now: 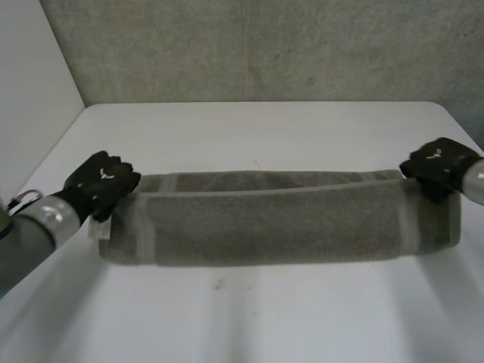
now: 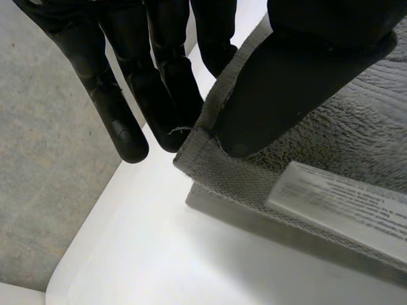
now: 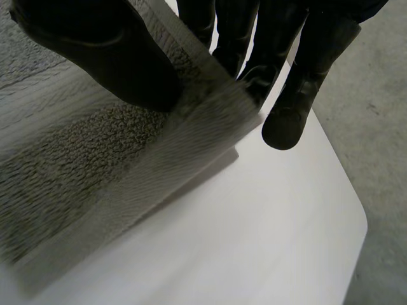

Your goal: Fold the towel.

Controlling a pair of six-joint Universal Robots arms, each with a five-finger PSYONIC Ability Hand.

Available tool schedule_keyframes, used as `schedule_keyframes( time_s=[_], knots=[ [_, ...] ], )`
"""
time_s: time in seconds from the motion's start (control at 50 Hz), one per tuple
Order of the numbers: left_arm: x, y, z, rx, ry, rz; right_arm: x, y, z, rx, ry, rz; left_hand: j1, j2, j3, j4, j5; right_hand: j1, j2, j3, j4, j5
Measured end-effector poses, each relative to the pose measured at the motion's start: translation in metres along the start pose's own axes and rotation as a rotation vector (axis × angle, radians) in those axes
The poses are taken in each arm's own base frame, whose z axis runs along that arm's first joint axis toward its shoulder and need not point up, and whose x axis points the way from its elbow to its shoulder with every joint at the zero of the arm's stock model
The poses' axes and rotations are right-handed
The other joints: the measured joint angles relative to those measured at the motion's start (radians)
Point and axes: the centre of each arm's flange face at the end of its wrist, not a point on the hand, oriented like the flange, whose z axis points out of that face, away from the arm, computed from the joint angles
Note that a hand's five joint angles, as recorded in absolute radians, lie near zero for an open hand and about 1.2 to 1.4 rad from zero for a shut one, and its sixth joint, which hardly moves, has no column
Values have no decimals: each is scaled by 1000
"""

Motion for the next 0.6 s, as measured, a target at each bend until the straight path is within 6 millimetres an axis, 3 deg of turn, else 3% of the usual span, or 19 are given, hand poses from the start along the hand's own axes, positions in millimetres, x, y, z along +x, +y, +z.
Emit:
schedule_keyframes(
  time_s=[0.16,0.26,0.42,0.6],
  knots=[
    [-7,15,71,-3,-48,8,-7,-7,71,63,60,7,0,0,0,0,0,0,0,0,0,0],
    [-8,20,100,8,-77,14,-5,-8,101,86,123,-8,0,0,0,0,0,0,0,0,0,0],
    [-9,28,129,16,-116,28,0,-8,133,118,202,-35,0,0,0,0,0,0,0,0,0,0],
    [-6,31,144,31,-128,39,1,1,148,98,248,-38,0,0,0,0,0,0,0,0,0,0]
  ],
)
